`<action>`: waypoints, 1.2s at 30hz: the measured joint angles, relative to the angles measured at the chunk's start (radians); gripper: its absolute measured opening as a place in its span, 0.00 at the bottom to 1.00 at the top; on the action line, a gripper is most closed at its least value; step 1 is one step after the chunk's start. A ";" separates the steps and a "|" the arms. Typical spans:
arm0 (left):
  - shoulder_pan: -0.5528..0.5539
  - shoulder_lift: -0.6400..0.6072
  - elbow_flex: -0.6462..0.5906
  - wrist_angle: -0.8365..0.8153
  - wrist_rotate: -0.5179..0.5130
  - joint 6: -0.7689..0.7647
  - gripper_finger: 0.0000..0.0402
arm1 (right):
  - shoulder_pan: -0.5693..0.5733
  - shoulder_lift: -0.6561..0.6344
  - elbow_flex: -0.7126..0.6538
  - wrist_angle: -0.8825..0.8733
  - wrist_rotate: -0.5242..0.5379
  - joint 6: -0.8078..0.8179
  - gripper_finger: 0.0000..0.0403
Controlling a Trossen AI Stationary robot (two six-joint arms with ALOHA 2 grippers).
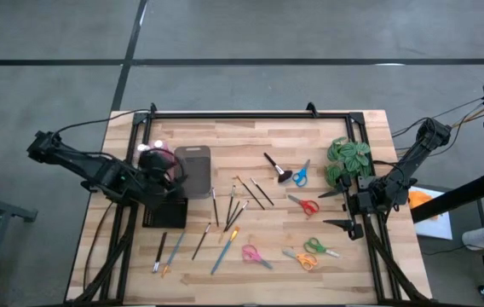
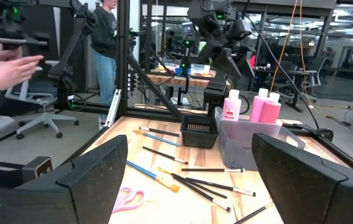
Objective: Pick & Place Paint Supplies
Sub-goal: Put the left blue brush into the black bin
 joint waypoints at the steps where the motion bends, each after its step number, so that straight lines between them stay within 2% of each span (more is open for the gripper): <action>1: 0.000 0.010 0.000 0.034 0.008 0.035 0.73 | 0.000 0.000 0.000 0.000 0.000 -0.001 0.85; 8: -0.005 0.113 0.000 0.291 0.065 0.242 0.73 | 0.000 0.000 0.000 0.000 0.000 0.000 0.85; 16: -0.032 0.269 -0.001 0.528 0.199 0.431 0.73 | 0.000 0.000 0.000 0.000 0.000 0.001 0.85; 21: -0.072 0.346 -0.001 0.716 0.211 0.561 0.73 | 0.000 0.000 0.000 0.000 0.000 0.000 0.85; 26: -0.127 0.367 -0.001 0.930 0.243 0.726 0.73 | 0.000 0.000 0.000 0.000 0.000 -0.001 0.85; 36: -0.225 0.369 -0.003 0.917 0.226 0.725 0.73 | 0.000 0.000 0.000 0.000 0.000 -0.001 0.85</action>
